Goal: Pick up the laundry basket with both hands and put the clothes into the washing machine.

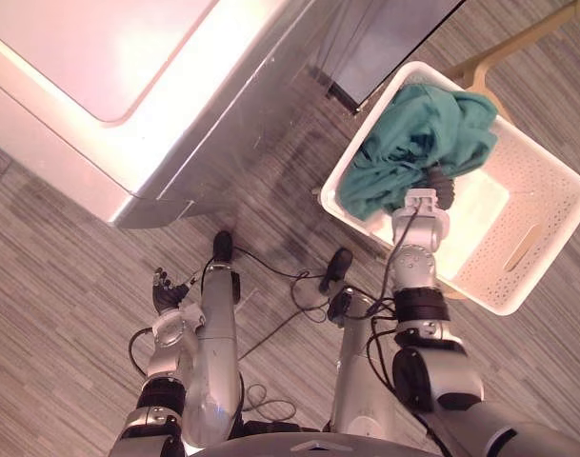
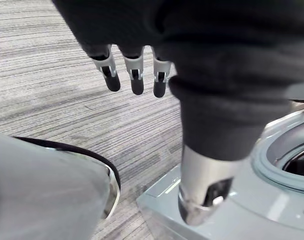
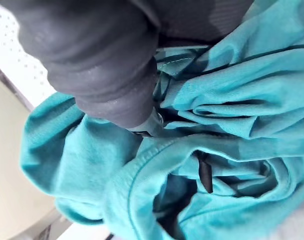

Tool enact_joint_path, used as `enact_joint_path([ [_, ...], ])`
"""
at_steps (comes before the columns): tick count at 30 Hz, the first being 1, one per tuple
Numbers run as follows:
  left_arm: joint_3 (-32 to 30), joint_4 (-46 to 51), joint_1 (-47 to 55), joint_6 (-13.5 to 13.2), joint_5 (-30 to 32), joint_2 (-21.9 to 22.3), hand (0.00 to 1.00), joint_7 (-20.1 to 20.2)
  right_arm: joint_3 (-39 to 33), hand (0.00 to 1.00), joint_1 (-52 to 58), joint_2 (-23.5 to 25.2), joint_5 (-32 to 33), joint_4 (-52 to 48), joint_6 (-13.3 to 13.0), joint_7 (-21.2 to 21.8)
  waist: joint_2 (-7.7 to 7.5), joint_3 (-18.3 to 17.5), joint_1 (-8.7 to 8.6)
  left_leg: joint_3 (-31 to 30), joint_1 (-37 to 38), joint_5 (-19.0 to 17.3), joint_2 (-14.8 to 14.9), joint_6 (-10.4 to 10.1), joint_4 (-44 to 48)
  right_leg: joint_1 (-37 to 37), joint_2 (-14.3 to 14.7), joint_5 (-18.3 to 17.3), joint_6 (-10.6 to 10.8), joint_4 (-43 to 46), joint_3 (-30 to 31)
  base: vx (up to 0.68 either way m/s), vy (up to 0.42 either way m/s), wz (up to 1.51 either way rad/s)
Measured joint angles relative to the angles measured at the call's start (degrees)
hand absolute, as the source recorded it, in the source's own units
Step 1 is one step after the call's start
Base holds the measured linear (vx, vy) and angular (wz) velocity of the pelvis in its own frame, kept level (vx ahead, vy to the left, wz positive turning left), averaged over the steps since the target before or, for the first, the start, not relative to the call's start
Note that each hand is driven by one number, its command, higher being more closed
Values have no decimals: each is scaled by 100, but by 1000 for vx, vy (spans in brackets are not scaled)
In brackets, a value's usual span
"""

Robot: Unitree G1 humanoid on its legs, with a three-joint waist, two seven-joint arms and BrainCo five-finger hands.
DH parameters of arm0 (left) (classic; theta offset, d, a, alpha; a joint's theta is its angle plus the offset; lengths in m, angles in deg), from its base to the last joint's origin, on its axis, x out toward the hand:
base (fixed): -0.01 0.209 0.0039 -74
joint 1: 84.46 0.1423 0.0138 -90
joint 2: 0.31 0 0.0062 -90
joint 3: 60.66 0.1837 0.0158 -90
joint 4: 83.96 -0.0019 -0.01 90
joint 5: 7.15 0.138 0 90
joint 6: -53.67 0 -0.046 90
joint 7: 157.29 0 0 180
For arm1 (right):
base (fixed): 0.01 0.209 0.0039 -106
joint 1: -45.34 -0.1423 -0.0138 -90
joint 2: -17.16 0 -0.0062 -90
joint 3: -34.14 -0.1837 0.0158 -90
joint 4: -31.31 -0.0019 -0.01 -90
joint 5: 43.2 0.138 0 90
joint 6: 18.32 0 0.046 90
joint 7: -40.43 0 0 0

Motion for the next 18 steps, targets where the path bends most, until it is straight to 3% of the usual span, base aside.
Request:
enact_joint_path([
  [5, 75, -74, 68, 127, 23, 130, 0, 11, 316, 100, 448, 395, -68, -1056, -305, -53, -3, 4, -38, 147, 737, -39, -4, -34, -327, 693, 14, 38, 40, -369, 23, 52, 15, 1],
  [9, 305, -173, 291, 176, 96, 120, 0, 107, 665, 100, 754, 618, -99, -1489, -453, -48, -16, 6, -99, 297, 1512, 135, -79, -66, -968, 1280, -36, 52, 44, -673, 20, 61, -26, 6],
  [18, 807, -385, 591, 230, 308, -21, 0, 332, 1202, 100, 1462, 802, -100, -1936, -452, 103, -33, 2, -162, 396, 2910, 559, -238, -155, -2131, 2184, -133, -152, 122, -790, -19, 95, -36, 8],
])
